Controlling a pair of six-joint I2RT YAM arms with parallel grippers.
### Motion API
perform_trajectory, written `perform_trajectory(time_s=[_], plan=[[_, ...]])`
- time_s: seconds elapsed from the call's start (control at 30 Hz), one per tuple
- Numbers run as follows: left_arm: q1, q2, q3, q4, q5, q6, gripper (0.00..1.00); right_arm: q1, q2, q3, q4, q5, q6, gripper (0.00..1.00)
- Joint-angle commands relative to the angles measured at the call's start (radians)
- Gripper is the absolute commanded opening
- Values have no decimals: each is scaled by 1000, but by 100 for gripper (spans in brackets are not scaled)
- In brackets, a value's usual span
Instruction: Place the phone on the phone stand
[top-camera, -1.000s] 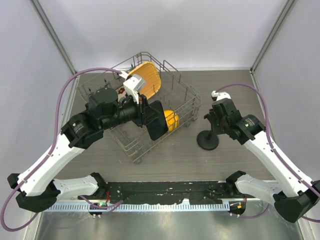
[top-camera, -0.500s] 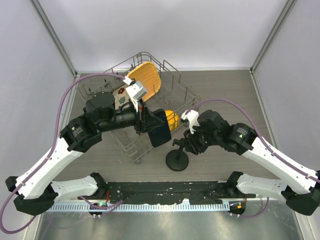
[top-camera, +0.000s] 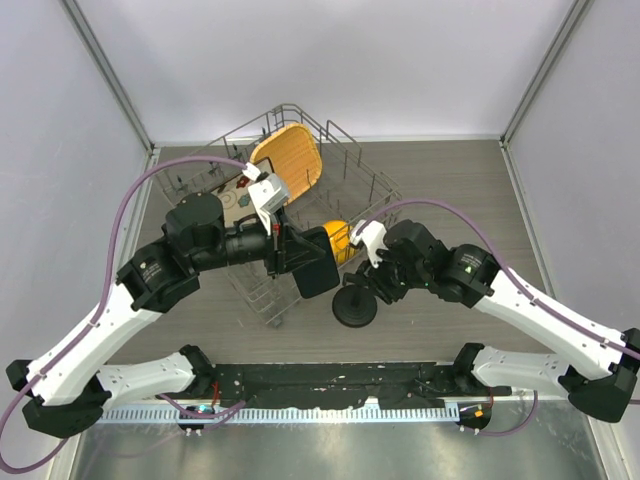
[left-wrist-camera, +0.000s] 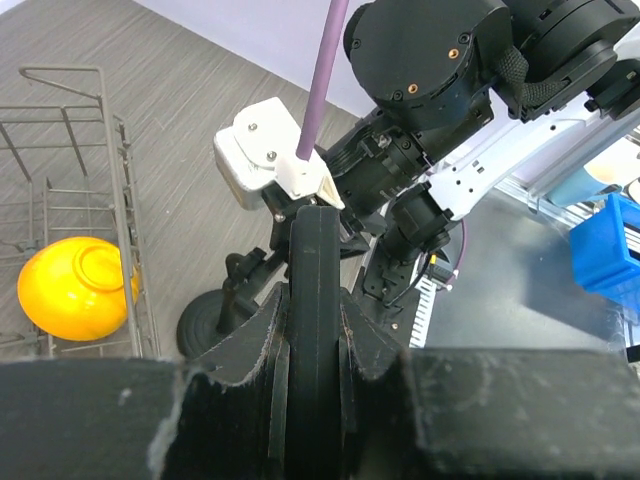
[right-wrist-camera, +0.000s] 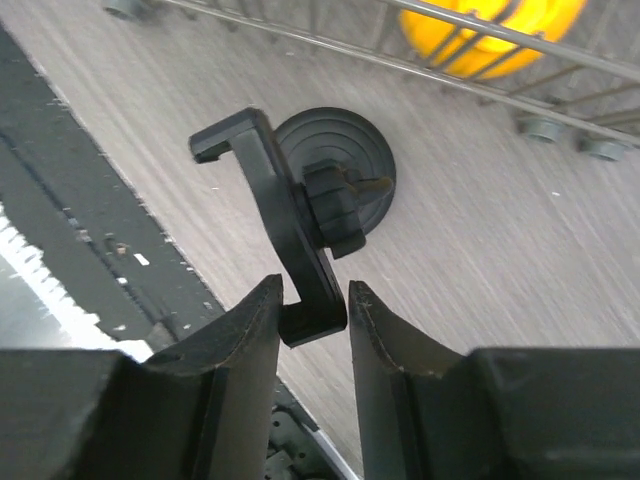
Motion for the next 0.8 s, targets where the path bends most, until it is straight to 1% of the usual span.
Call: perform_trajectory(time_s=[0.0, 0.07, 0.1, 0.17, 0.2, 0.3, 0.37, 0.43, 0.5, 0.57, 0.67, 0.77], plan=[[-1, -13, 7, 118, 23, 22, 0, 3, -39, -12, -39, 183, 25, 44], [-1, -6, 10, 118, 29, 22, 0, 1, -46, 9, -57, 221, 87, 51], [-1, 0, 16, 115, 30, 22, 0, 1, -57, 17, -65, 230, 118, 59], [-3, 6, 24, 106, 33, 22, 0, 1, -66, 32, -71, 240, 179, 63], [-1, 11, 27, 108, 33, 25, 0, 1, -75, 34, -71, 237, 254, 64], [-3, 17, 24, 117, 33, 22, 0, 1, -111, 0, -37, 240, 415, 64], [-1, 23, 21, 131, 32, 17, 0, 1, -157, -31, -34, 264, 474, 64], [-1, 34, 19, 132, 29, 16, 0, 1, -209, -55, -11, 278, 540, 60], [-1, 49, 36, 121, 10, 9, 0, 1, -252, -97, 30, 267, 569, 55], [-3, 86, 82, 77, -39, -10, 0, 1, -307, -138, 107, 237, 582, 55], [-3, 128, 130, 22, -66, -27, 0, 3, -315, -166, 151, 209, 569, 52], [-1, 129, 125, 22, -85, -37, 0, 4, -292, -170, 156, 209, 553, 50]])
